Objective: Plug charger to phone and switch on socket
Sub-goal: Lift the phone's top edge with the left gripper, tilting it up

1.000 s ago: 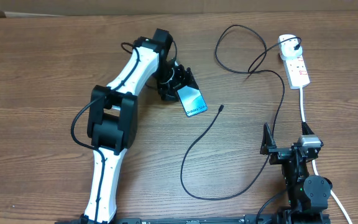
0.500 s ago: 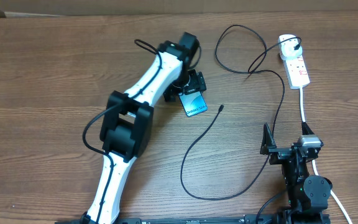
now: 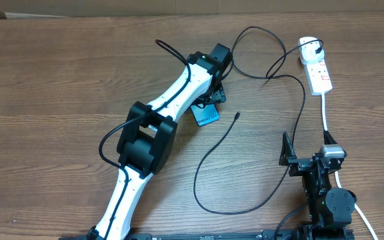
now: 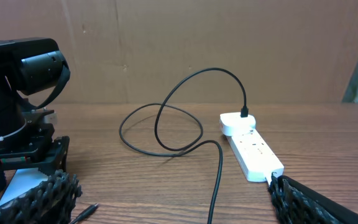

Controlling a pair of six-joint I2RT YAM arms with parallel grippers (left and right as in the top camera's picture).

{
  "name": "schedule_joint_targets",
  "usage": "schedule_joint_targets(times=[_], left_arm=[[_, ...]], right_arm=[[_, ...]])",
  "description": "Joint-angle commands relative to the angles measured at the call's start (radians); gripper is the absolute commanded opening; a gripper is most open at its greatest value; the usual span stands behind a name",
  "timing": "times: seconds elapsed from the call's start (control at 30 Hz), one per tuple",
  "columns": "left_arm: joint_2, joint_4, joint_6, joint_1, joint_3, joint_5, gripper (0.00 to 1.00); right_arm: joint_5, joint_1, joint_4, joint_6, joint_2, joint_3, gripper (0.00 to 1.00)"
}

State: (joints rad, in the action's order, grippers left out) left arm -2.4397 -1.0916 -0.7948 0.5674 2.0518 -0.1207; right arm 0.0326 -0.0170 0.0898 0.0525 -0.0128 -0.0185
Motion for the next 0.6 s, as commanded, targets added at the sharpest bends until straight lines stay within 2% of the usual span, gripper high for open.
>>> schedule_joint_targets(times=[0.0, 0.13, 0.23, 0.33, 0.57], left_arm=[[-0.059, -0.019, -0.025, -0.014, -0.034, -0.069, 0.91], [-0.059, -0.037, -0.026, -0.035, -0.034, -0.055, 0.91], [-0.059, -0.035, -0.029, -0.057, -0.034, 0.008, 0.84], [-0.059, -0.034, -0.057, -0.083, -0.035, 0.082, 0.84], [-0.059, -0.039, -0.062, -0.091, -0.037, 0.095, 0.83]], right_arm=[[-0.01, 0.005, -0.005, 0.001, 0.01, 0.01, 1.0], [-0.01, 0.005, -0.005, 0.001, 0.01, 0.01, 1.0], [-0.01, 0.005, -0.006, 0.001, 0.01, 0.01, 1.0], [-0.01, 0.005, -0.006, 0.001, 0.01, 0.01, 1.0], [-0.01, 0.005, -0.006, 0.001, 0.01, 0.01, 1.0]])
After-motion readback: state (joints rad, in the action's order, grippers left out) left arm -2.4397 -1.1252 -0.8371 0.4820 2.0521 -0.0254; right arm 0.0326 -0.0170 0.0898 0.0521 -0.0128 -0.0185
